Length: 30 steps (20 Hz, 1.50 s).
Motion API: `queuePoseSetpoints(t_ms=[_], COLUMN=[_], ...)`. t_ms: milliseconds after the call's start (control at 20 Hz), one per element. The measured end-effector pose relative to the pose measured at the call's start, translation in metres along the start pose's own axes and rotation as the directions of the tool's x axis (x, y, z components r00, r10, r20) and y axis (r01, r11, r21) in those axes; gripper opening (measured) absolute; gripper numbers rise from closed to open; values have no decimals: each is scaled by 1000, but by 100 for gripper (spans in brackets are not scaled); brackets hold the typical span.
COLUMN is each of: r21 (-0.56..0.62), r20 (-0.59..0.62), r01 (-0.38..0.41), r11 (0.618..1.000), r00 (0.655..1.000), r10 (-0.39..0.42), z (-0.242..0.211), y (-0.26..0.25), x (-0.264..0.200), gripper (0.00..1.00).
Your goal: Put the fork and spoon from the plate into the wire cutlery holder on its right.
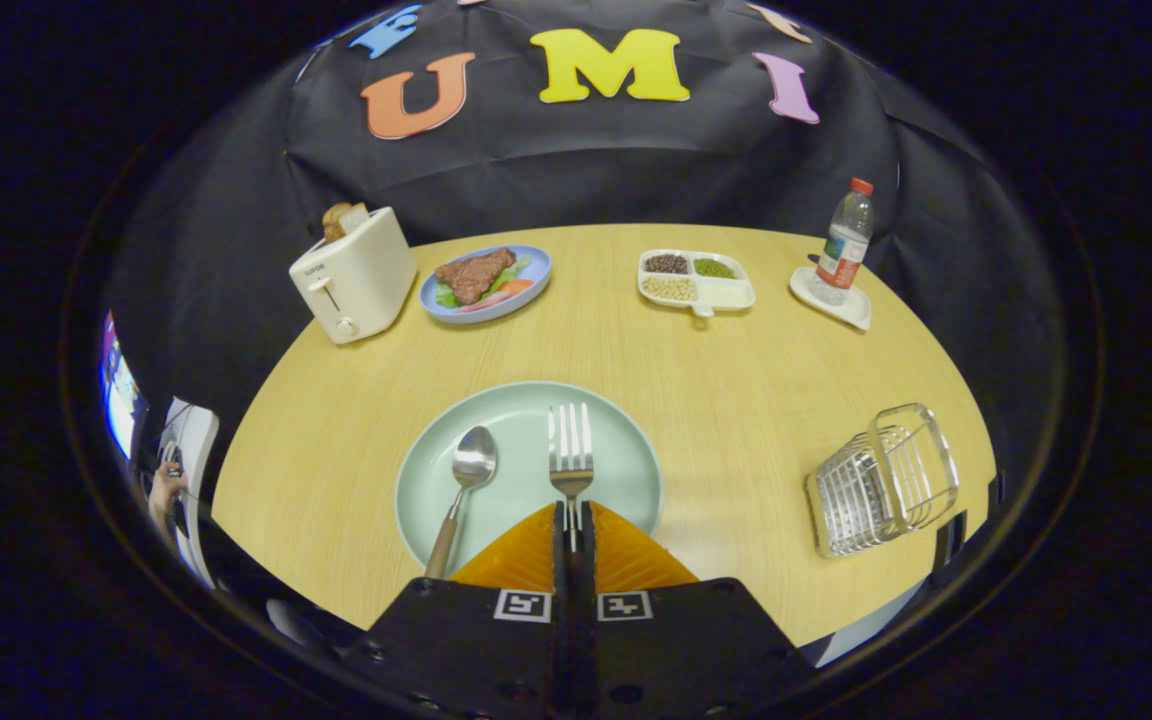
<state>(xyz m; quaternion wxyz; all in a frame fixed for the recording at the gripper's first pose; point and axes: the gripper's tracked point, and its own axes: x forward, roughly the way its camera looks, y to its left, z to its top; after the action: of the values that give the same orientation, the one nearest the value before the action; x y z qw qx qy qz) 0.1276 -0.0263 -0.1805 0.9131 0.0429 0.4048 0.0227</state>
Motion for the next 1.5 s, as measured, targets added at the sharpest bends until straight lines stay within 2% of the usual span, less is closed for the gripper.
queuePoseSetpoints(t_ms=[350, 650, 1050, 1500], r21=[57, 110, 146, 166], r20=[98, 126, 83, 37], r01=[50, 102, 138, 141], r11=[997, 989, 980, 976], r00=[994, 985, 985, 988], r10=[-56, -116, -151, -149], z=[26, 29, 10, -3], y=[-74, -140, -189, -200], x=[-53, -79, -75, -59], gripper=[2, 2, 2, 4])
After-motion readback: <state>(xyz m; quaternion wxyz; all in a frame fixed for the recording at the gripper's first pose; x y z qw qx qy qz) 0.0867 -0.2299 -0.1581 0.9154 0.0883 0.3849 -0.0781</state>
